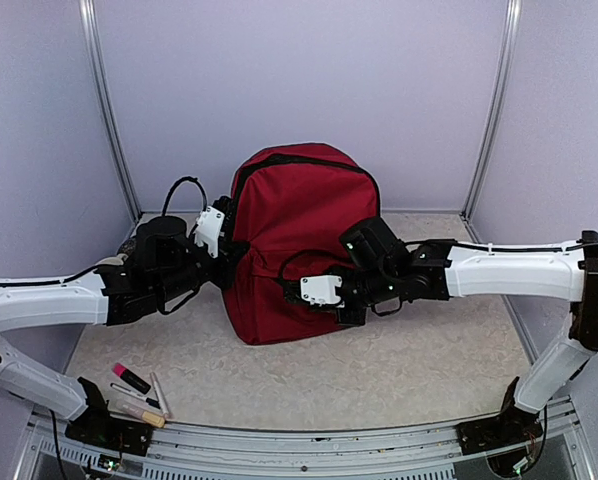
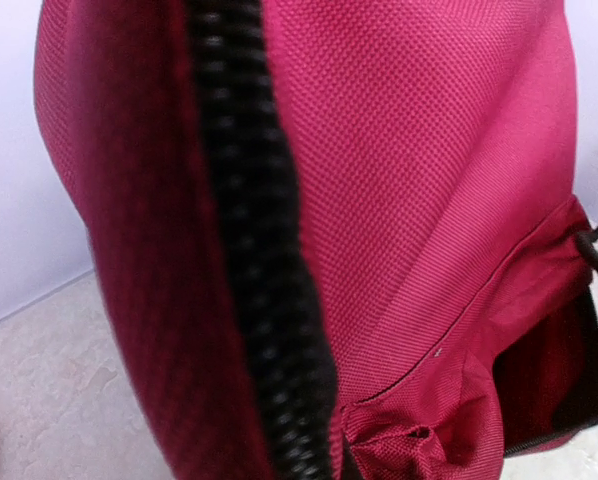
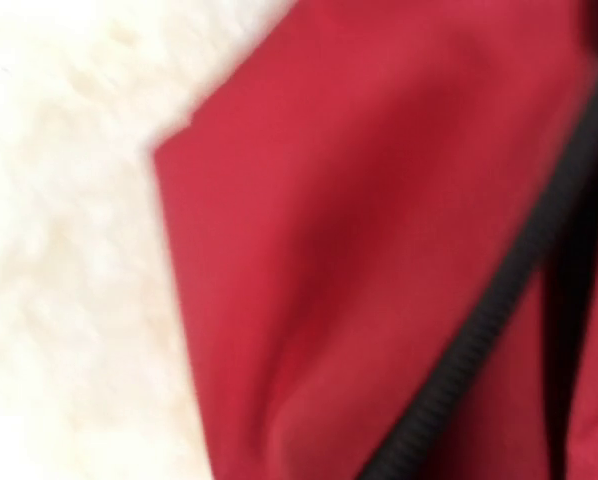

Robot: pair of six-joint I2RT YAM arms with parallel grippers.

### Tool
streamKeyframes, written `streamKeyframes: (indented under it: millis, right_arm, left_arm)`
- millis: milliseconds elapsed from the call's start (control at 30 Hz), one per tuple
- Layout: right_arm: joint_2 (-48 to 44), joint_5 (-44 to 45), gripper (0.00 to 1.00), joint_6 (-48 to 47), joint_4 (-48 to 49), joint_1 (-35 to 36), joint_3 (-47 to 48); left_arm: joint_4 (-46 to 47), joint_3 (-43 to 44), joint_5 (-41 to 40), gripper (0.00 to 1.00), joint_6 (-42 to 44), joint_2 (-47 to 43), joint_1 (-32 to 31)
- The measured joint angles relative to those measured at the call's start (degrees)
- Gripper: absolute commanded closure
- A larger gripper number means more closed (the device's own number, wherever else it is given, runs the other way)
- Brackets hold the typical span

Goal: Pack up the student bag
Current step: Pick up the lower front pocket of the student bag, then put down the student bag at the center of the board, then move the pen to the corner of the board.

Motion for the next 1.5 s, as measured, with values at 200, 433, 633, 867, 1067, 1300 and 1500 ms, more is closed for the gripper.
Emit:
streamKeyframes:
  millis: [200,433,633,867,1067,1300,1500]
  right_arm:
    - [-2.19,0.79,1.00,4.55,0.72,3.28,-1.53]
    - [-2.40,1.09,1.00,8.96,1.42,3.89,-4.90]
    - [-2.40,3.21,1.00,10.45,1.07,4.31,-4.92]
    - [-2.40,5.27,1.00,10.23,1.03,4.37,-4.90]
    - [-2.38,7.17,1.00,9.64,0.24,4.42,-4.46]
    - [-2.38,7.69,1.00,9.33,0.04,4.55,-4.46]
    - [-2.34,8.81,1.00,9.25,-0.31,4.66,-4.46]
  left_arm:
    - [4.22,-0.07,-0.74,0.95,2.93,1.70,-0.31]
    - [2.80,0.00,-4.81,0.02,-1.99,0.33,-0.35]
    - [-13.77,7.80,-16.57,0.01,-14.75,-2.99,-1.20]
    - [-28.79,8.33,-19.02,0.01,-27.02,-10.23,-2.71]
    - [-40.61,10.16,-18.08,0.02,-36.68,-13.00,-4.70]
    - [-52.61,-1.99,-17.94,0.07,-58.66,-16.39,-6.12]
    - [-62.69,-9.46,-16.72,0.07,-70.47,-16.04,-6.62]
